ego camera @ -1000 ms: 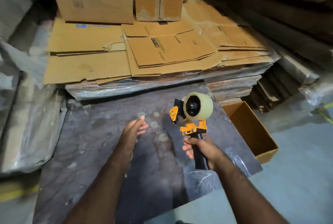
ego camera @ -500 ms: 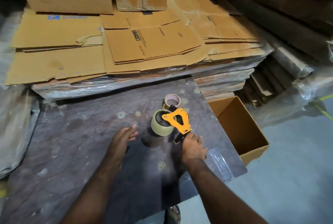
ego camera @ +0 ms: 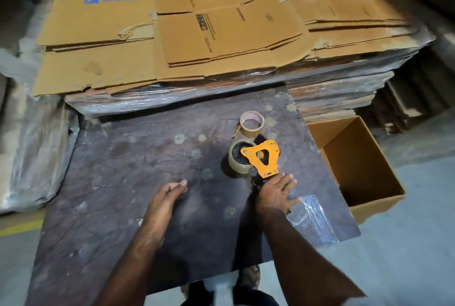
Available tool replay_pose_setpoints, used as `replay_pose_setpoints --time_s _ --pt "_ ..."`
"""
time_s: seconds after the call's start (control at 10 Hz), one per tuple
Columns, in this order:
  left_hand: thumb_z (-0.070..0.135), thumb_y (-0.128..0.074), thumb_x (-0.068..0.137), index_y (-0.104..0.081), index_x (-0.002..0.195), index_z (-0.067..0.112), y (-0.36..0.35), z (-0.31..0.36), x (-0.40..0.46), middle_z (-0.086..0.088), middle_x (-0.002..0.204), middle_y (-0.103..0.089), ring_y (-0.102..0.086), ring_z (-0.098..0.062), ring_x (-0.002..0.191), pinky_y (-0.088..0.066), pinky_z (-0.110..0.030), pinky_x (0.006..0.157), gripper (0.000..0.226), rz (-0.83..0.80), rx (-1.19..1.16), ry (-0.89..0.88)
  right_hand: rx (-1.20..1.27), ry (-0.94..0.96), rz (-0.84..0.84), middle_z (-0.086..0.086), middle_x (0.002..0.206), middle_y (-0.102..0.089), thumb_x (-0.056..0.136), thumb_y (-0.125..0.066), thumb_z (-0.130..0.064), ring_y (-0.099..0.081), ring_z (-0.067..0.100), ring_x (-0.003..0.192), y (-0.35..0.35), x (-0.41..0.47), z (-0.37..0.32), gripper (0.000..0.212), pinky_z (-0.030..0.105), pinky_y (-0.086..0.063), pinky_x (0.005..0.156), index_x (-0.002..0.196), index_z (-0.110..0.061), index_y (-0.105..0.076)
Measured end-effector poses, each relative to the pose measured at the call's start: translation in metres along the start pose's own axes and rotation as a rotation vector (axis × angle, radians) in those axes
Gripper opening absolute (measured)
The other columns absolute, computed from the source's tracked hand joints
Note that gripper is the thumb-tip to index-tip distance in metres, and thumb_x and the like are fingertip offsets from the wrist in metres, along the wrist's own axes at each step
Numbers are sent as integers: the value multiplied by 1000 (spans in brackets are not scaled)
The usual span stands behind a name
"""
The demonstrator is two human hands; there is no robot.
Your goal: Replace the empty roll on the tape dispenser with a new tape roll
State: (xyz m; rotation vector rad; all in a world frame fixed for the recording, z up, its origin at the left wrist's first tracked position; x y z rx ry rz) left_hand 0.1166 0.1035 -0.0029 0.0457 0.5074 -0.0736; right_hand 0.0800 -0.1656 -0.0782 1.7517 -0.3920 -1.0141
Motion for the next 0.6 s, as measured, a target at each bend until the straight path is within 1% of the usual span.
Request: replay_pose_setpoints --time_s 0.1,0.2,0.3,0.4,0.5,0.6 --pt "76 -80 54 -74 82 22 1 -9 1 -16 106 -74 -67 -30 106 -42 -52 110 60 -9 0 21 30 -12 -48 24 166 0 103 -43 -41 2 40 154 -1 -7 -5 79 72 -21 112 155 2 -4" --pt "78 -80 52 -74 81 23 1 -10 2 -18 108 -74 -68 -32 109 -42 -54 113 62 -6 6 16 64 -18 -40 22 167 1 100 -42 -51 2 38 154 -4 -9 -7 86 70 -26 111 156 2 -3" --pt "80 -78 53 -74 82 24 0 -9 2 -15 109 -75 -65 -36 116 -42 -53 113 63 -10 13 11 88 -3 -30 22 167 0 100 -37 -55 2 37 154 0 -12 -5 88 70 -28 110 156 3 -2" --pt "79 -77 56 -74 81 27 -5 -5 -1 -11 110 -75 -65 -34 116 -44 -48 111 57 -13 25 5 118 47 -5 22 167 0 96 -31 -65 0 36 154 7 -18 0 95 67 -24 113 156 2 -2" --pt "71 -73 63 -74 82 28 -13 1 -9 -5 109 -77 -68 -26 110 -48 -40 103 48 -41 21 2 182 131 32 19 168 1 93 -27 -73 -1 36 154 19 -29 5 99 65 -19 117 158 -2 -1" --pt "71 -69 67 -72 90 23 -25 4 -12 -4 109 -76 -68 -20 105 -49 -38 100 53 -24 48 -12 230 263 50 15 169 0 94 -27 -71 -2 33 155 31 -35 7 93 59 -16 120 159 -8 -3"
Point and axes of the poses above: each hand's wrist, its own x-axis towards the middle knuckle, its own y-axis out of the back of the hand, z = x × y, the point moved 3 cm from there along x, towards the middle knuckle
